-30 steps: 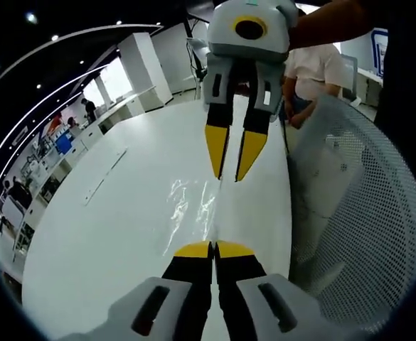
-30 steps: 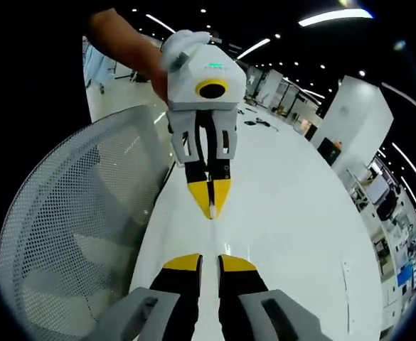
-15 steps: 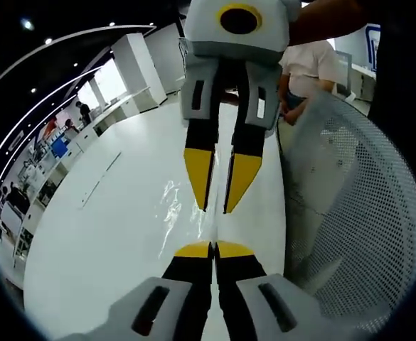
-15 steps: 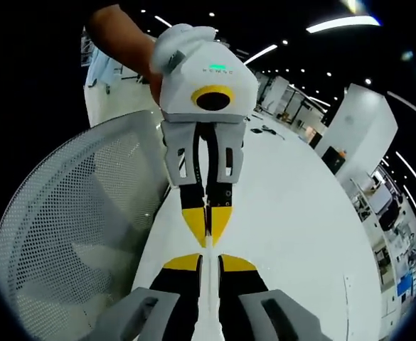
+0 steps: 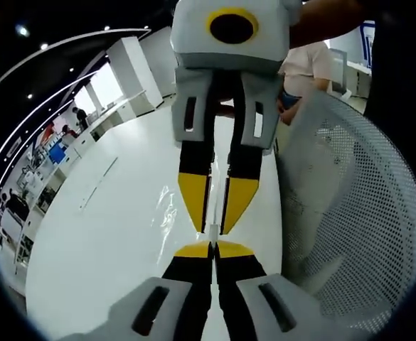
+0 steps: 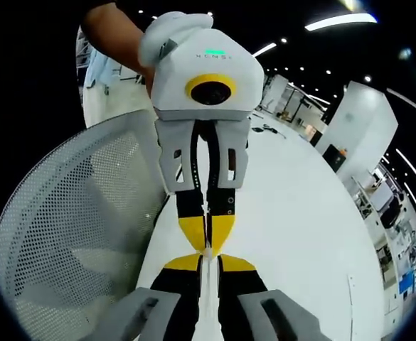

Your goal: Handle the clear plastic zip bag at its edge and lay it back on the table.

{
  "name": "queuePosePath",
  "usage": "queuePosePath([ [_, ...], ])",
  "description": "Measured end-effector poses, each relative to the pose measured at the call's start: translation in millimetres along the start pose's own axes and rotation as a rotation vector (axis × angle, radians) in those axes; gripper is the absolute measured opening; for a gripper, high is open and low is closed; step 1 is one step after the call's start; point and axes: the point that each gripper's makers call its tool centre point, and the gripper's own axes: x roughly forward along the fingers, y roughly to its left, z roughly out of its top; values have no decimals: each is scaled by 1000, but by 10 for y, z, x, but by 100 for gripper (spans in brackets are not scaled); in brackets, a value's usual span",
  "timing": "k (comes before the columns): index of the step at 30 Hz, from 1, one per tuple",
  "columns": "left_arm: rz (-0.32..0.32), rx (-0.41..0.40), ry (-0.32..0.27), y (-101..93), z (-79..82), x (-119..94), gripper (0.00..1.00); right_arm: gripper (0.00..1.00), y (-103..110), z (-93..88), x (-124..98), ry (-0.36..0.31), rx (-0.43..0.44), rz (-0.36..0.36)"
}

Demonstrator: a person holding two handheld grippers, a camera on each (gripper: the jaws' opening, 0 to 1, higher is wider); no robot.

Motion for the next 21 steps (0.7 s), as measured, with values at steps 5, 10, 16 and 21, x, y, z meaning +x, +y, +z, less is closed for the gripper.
queuePosePath([
  [5,0,10,-3,5,20,5,0,2,11,-1,22,5,12,8],
  [10,0,0,-7,15,28,12,0,0,30,-31,19,21,20,11],
  [16,1,9,-17,34,38,-24,2,0,32,-87,22,44,66,19],
  [21,-11,24,-12,19,44,-32,0,0,10,-134,68,62,86,17],
])
